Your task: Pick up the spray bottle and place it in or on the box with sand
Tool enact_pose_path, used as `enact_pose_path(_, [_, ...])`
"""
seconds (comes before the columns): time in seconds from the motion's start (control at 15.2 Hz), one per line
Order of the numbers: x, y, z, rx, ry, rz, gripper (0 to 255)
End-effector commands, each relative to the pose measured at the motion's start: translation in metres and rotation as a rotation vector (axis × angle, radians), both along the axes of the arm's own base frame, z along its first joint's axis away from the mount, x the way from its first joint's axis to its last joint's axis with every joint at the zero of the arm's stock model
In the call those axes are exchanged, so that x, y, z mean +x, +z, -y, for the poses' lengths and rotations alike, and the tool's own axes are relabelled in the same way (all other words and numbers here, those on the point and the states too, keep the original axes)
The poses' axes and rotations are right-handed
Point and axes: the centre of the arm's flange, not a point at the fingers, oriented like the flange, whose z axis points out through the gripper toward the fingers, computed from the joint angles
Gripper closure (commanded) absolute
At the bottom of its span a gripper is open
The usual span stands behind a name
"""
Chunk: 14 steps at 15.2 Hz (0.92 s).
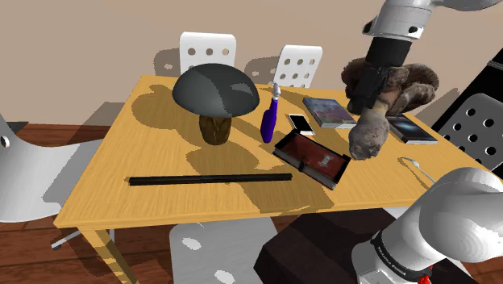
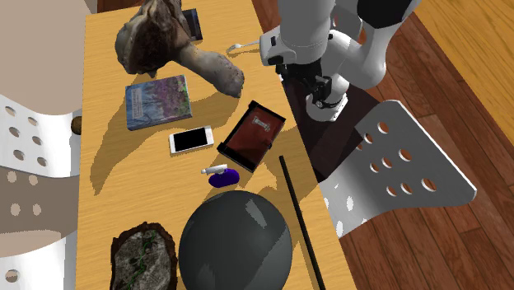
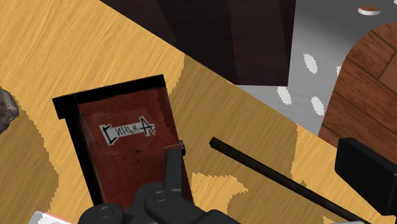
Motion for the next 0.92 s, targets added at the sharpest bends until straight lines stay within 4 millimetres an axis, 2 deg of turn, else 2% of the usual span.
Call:
enact_pose_path(0.0, [0.0, 0.0, 0.0, 0.0, 0.0, 0.0, 0])
enact_pose_path(0.86, [0.169, -0.069, 0.014, -0.004, -0.067, -0.082, 0])
